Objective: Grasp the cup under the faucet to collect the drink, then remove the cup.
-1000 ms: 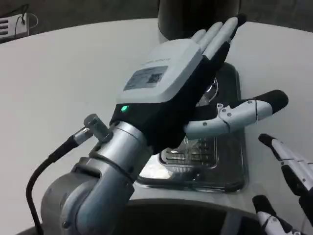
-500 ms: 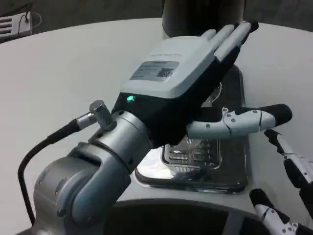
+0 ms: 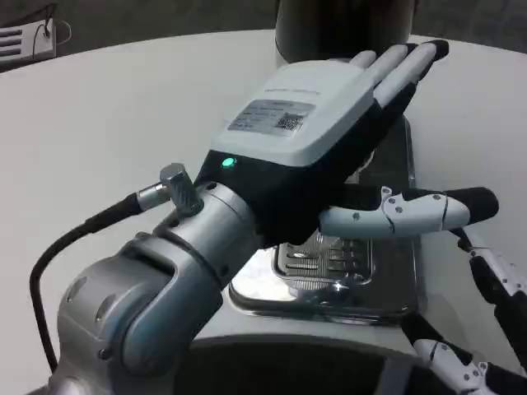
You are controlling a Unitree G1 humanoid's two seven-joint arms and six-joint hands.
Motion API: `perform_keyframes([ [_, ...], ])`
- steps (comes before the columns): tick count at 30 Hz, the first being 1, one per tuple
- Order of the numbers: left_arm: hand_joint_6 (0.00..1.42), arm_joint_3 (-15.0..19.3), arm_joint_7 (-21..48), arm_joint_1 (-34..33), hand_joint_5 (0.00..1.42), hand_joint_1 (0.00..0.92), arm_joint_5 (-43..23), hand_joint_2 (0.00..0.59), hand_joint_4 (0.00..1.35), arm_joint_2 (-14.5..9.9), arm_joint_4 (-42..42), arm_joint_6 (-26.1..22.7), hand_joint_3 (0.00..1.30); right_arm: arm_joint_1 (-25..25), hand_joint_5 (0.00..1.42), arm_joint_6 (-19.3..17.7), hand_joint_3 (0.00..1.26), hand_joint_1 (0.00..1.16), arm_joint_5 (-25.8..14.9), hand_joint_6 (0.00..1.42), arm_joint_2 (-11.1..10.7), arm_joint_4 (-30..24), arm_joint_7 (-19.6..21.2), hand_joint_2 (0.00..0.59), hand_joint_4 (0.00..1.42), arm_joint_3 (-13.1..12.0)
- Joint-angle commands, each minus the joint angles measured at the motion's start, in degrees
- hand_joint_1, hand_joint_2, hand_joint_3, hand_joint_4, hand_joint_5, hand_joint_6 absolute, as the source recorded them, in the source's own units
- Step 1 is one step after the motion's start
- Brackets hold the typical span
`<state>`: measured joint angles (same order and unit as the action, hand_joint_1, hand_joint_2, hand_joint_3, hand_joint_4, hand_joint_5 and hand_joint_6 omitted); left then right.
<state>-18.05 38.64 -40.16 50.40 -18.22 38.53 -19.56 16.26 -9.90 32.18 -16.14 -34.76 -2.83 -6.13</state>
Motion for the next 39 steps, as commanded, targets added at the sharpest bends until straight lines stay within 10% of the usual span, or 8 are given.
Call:
perform_keyframes([
  [1, 0.03, -1.3, 1.2, 0.0, 0.05, 0.0, -0.1, 0.105, 0.0, -0.3, -0.4, 2.2, 0.0, -2.0, 0.07, 1.5, 0.0, 0.36, 0.2, 0.16, 0.2, 1.4, -0.2, 0.32, 0.03, 1.0],
  [39, 0.02, -1.8, 1.4, 2.2, 0.03, 0.0, 0.7, 0.101, 0.0, 0.1, 0.8, 2.3, 0.0, -12.6, 0.02, 3.4, 0.0, 0.38, 0.3, 0.11, 0.3, 8.6, 1.1, 0.266, 0.0, 6.0],
])
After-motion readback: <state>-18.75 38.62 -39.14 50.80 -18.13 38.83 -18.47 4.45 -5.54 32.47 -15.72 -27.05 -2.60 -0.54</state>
